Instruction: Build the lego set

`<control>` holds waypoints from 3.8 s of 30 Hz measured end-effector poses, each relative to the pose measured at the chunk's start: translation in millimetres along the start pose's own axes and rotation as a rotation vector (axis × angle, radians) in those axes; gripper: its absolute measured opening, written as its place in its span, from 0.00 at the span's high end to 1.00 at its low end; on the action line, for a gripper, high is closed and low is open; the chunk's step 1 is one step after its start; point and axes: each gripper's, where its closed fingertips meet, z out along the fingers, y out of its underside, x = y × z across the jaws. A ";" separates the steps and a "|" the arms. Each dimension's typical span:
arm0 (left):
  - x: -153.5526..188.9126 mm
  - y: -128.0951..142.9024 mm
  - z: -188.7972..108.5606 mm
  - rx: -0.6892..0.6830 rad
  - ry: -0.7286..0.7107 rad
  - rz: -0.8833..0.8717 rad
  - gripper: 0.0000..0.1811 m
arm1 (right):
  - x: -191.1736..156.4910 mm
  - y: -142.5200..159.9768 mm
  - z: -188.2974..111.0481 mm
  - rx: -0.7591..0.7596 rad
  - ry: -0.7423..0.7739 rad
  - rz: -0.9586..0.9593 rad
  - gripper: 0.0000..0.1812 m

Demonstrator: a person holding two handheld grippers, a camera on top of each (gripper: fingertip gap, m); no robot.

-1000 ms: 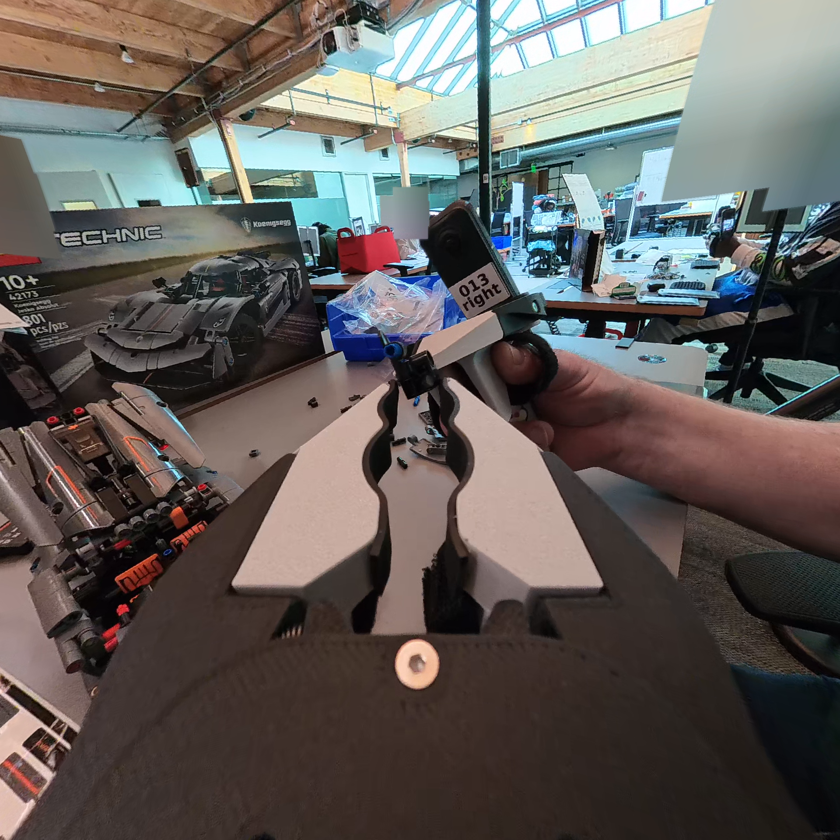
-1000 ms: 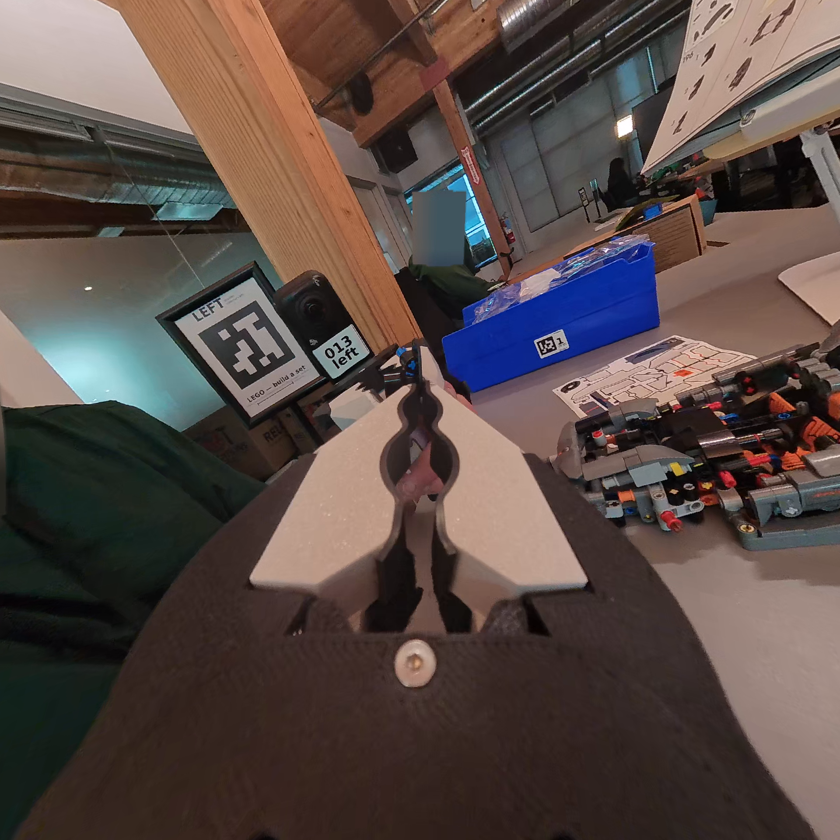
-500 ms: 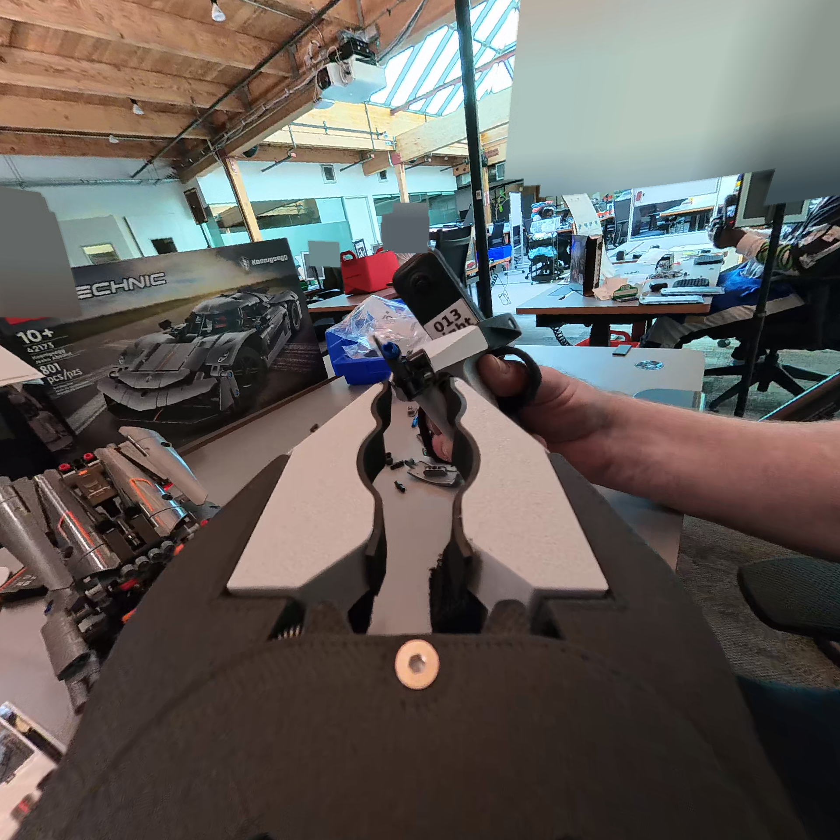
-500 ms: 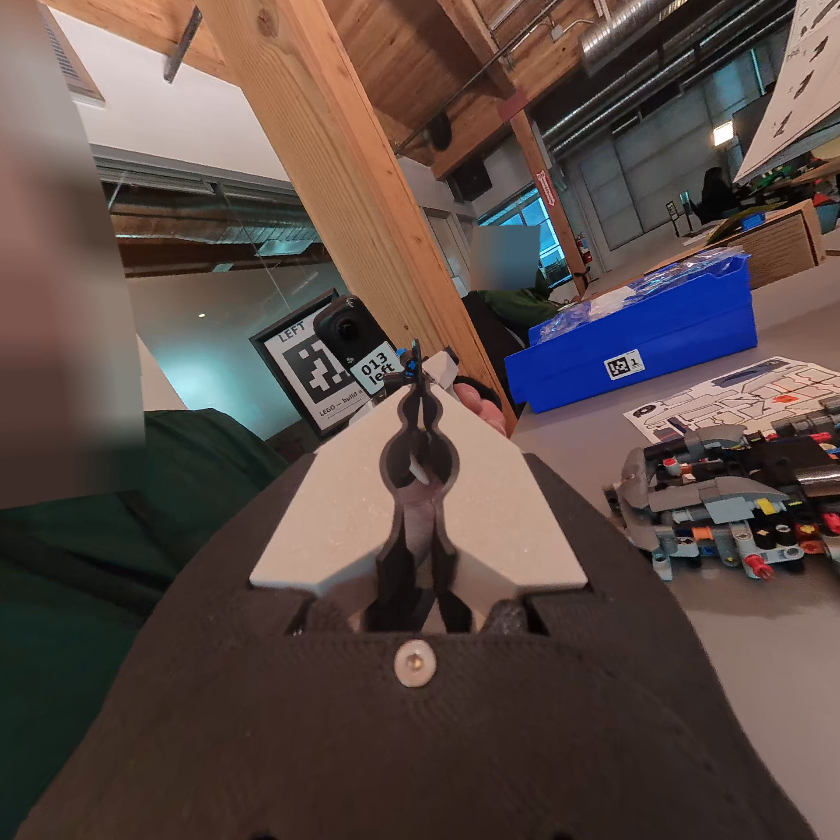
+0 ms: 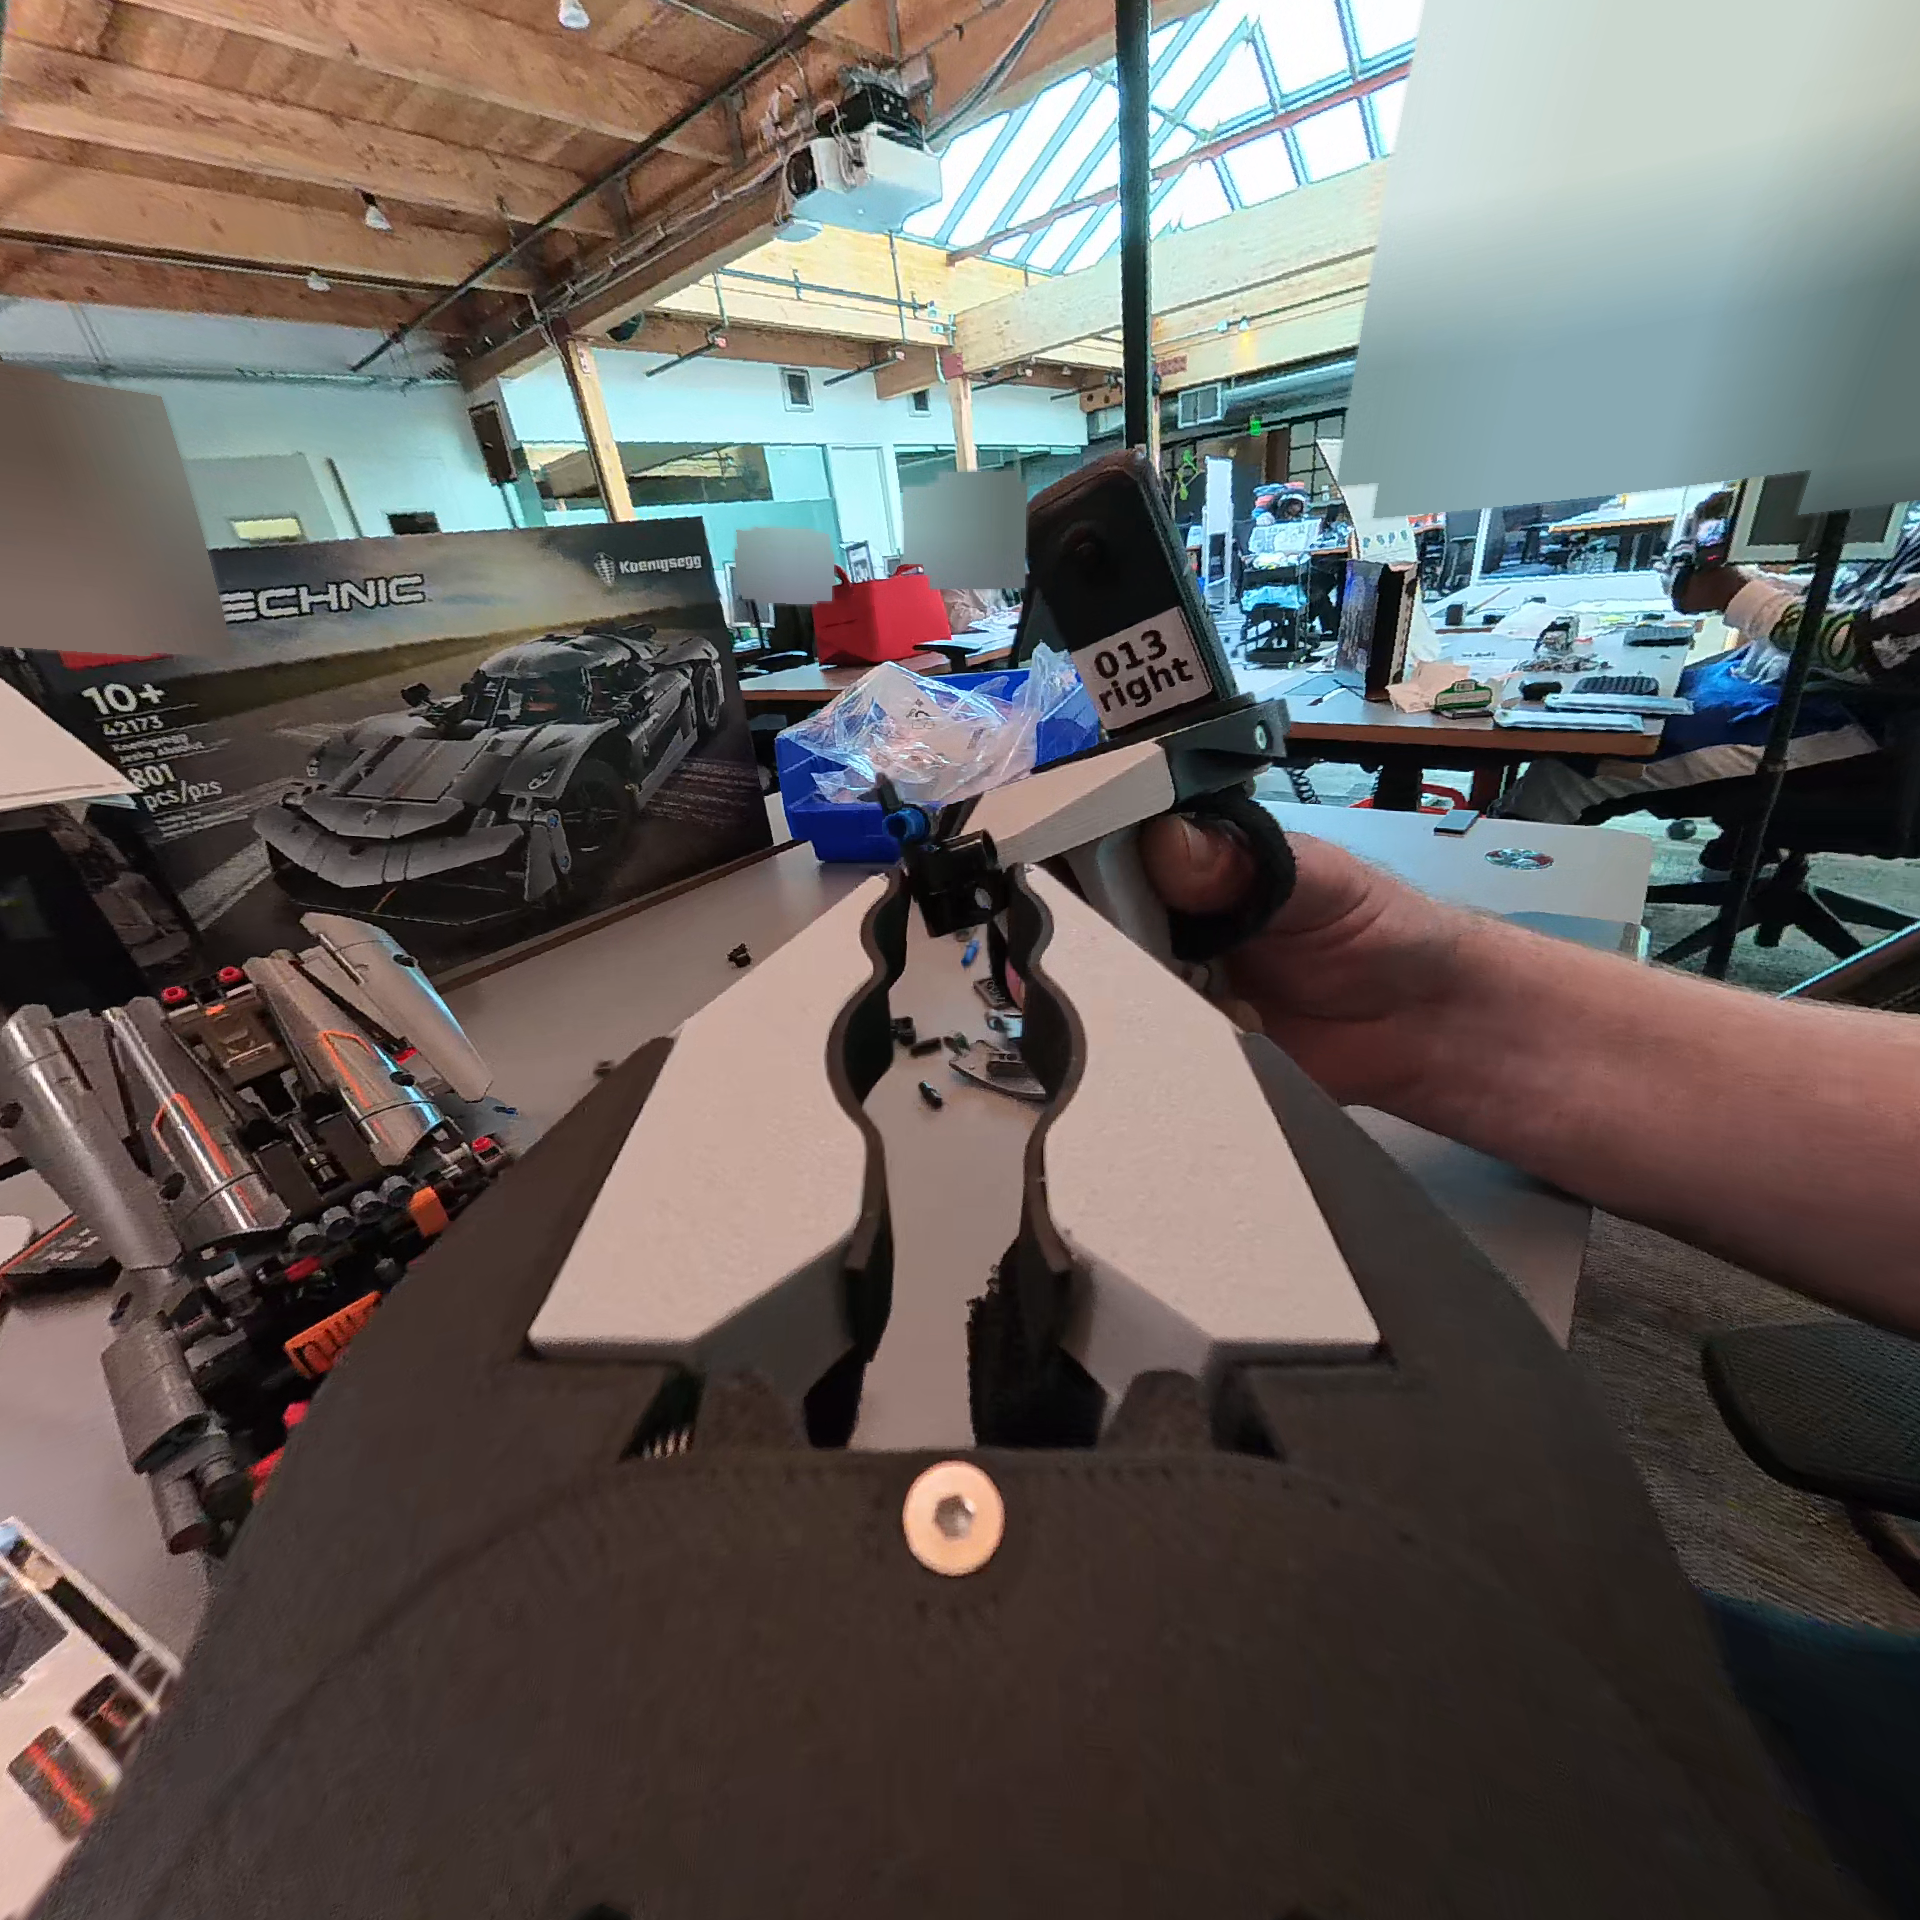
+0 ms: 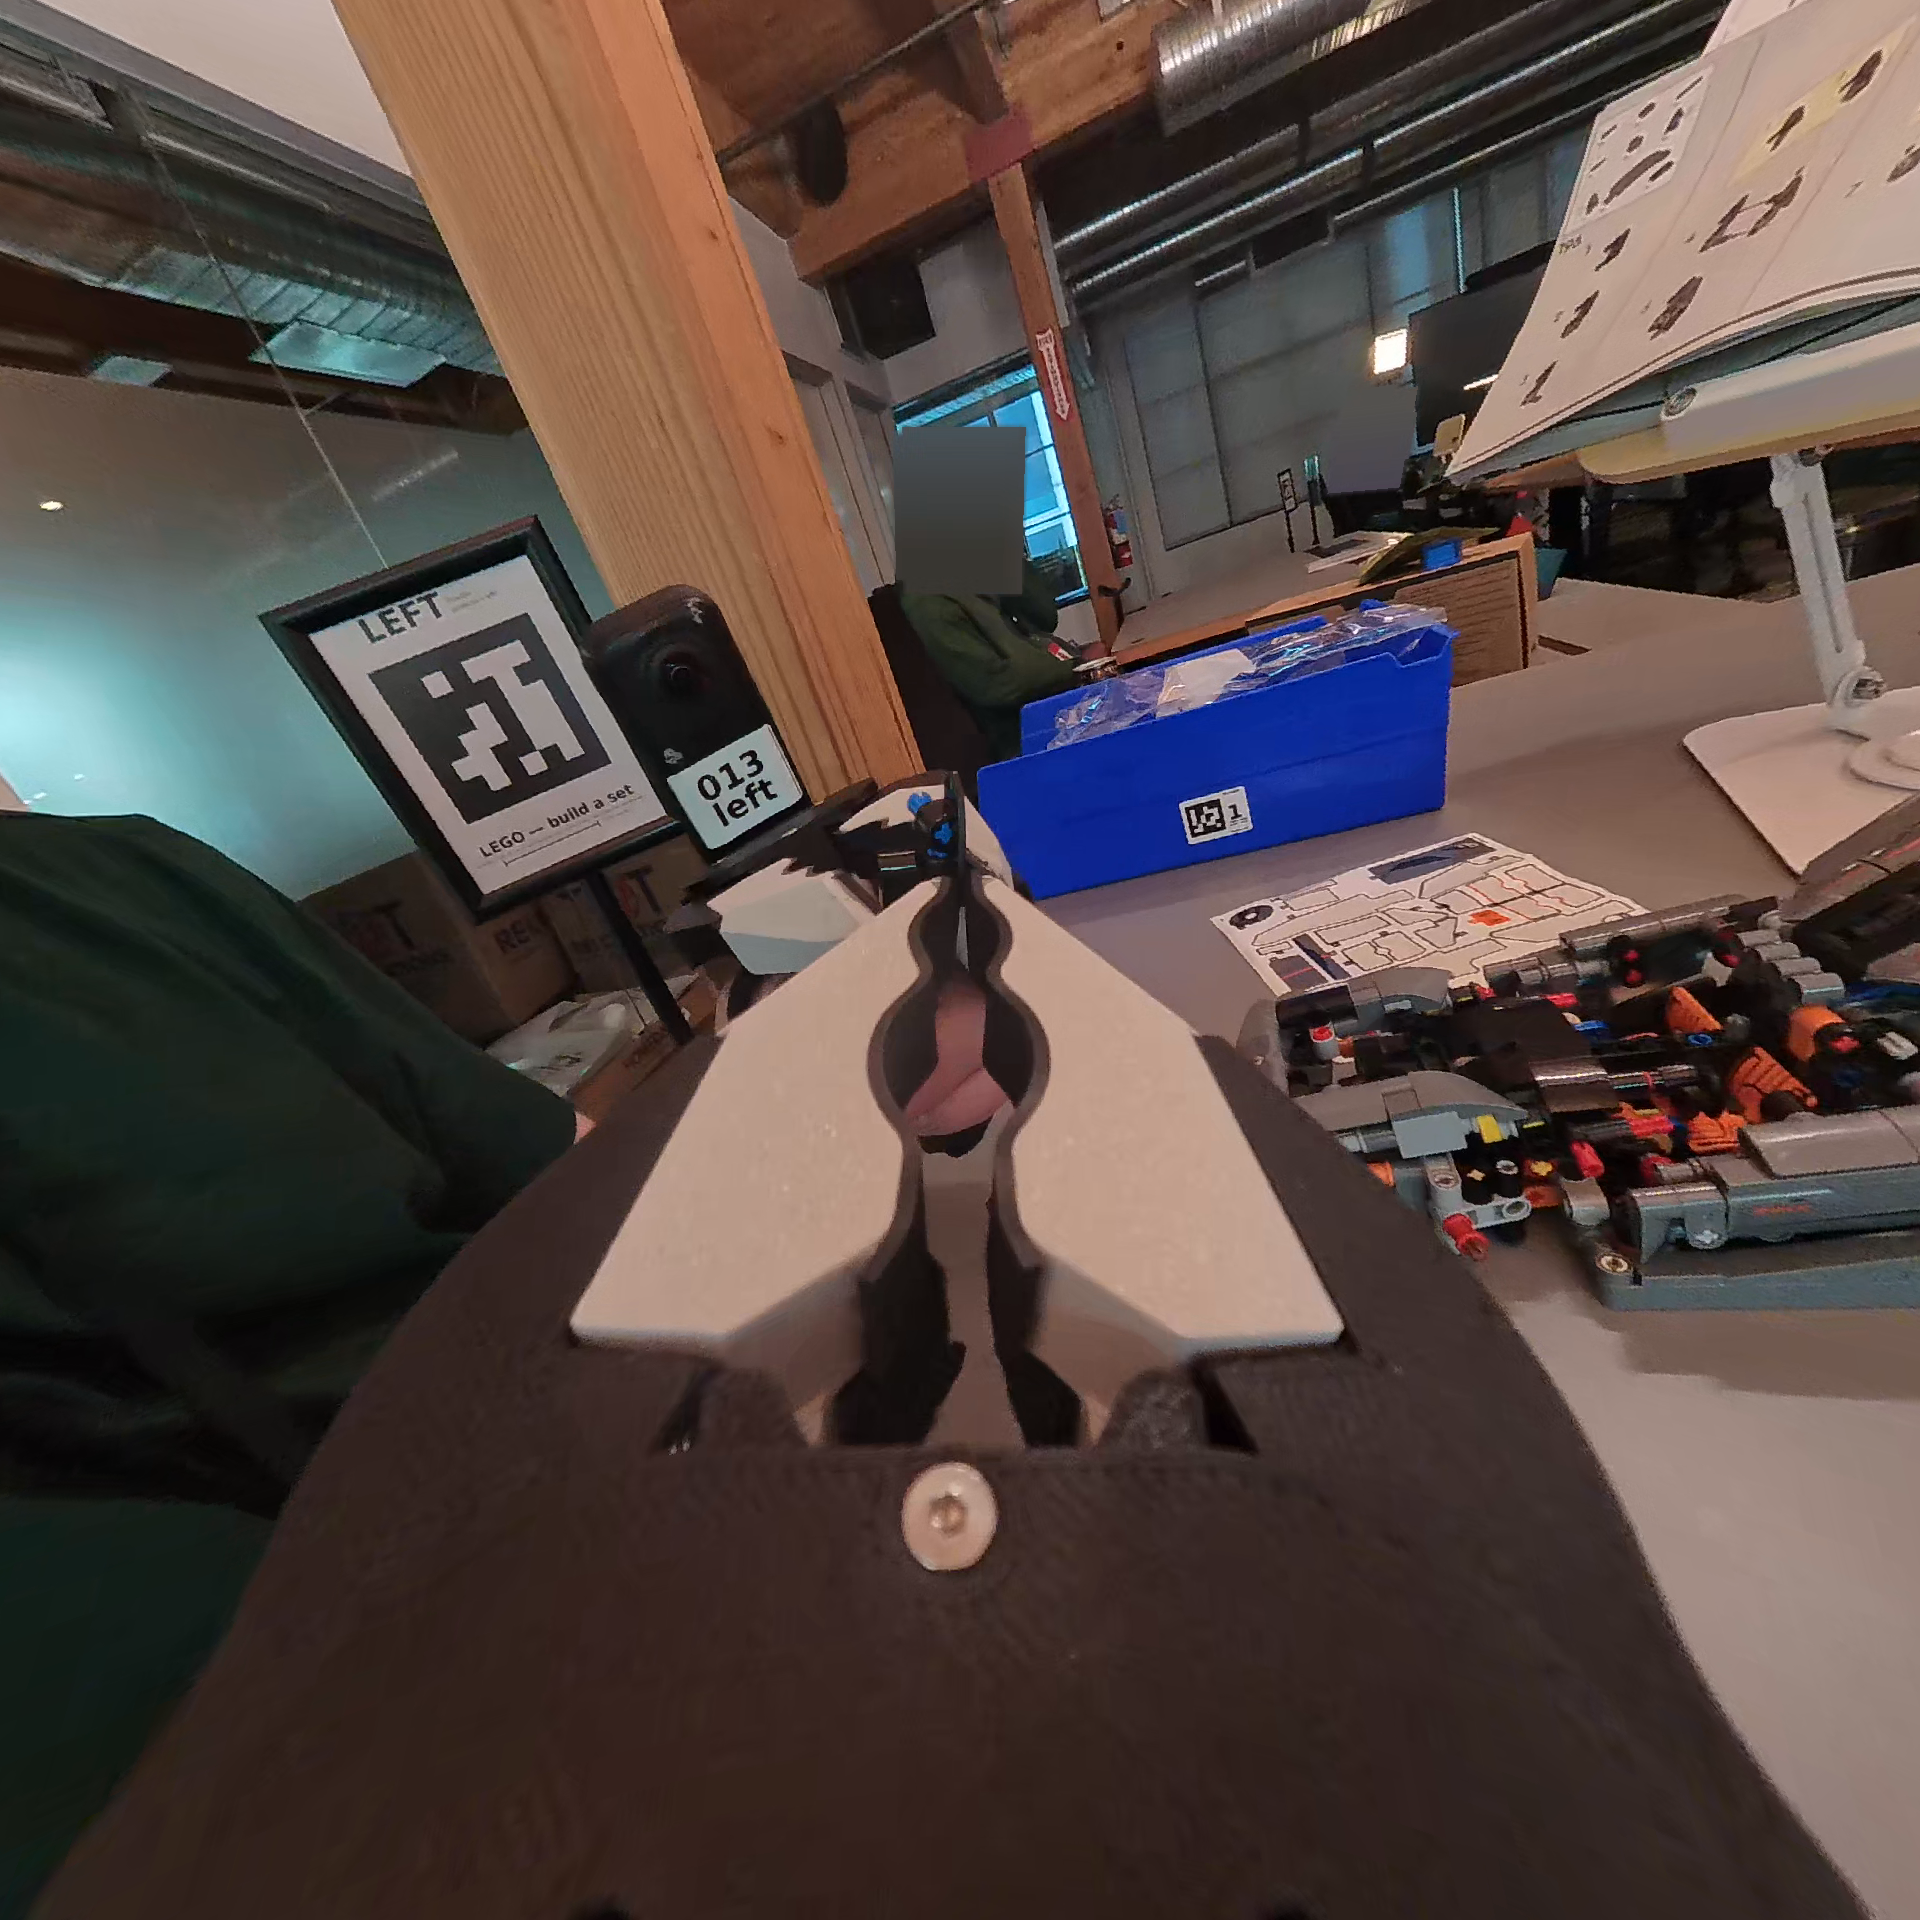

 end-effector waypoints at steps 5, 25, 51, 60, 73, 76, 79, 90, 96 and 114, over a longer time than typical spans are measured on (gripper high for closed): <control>-2.7 1.6 -0.1 -0.003 -0.040 0.046 0.92 | 2.8 -0.2 0.2 -0.005 0.037 -0.030 1.00; -37.9 19.9 7.4 -0.176 -0.373 0.428 0.92 | 19.6 -6.5 -7.8 0.028 0.152 -0.023 0.92; -26.4 -1.7 1.3 -0.193 -0.215 0.441 0.86 | 26.2 7.0 -3.5 -0.125 0.331 -0.261 0.97; -22.2 14.0 6.1 -0.199 -0.145 0.399 0.90 | 38.4 14.8 -4.6 -0.233 0.506 -0.452 0.97; -13.4 9.4 -3.5 -0.180 -0.050 0.411 0.91 | 34.6 17.3 -2.0 -0.254 0.500 -0.492 0.97; -14.2 12.1 -1.6 -0.198 -0.058 0.417 0.89 | 33.0 19.5 0.3 -0.267 0.493 -0.509 0.97; -15.0 14.4 0.6 -0.202 -0.058 0.408 0.92 | 33.4 21.5 0.6 -0.282 0.503 -0.527 0.97; -14.9 14.5 -2.0 -0.215 -0.027 0.425 0.95 | 29.5 22.1 2.2 -0.282 0.481 -0.530 0.97; -13.4 14.0 -4.1 -0.234 0.010 0.448 0.95 | 27.1 22.5 3.2 -0.283 0.469 -0.537 0.97; -12.2 16.7 -6.9 -0.269 0.051 0.454 0.93 | 26.9 24.1 4.4 -0.288 0.461 -0.542 0.97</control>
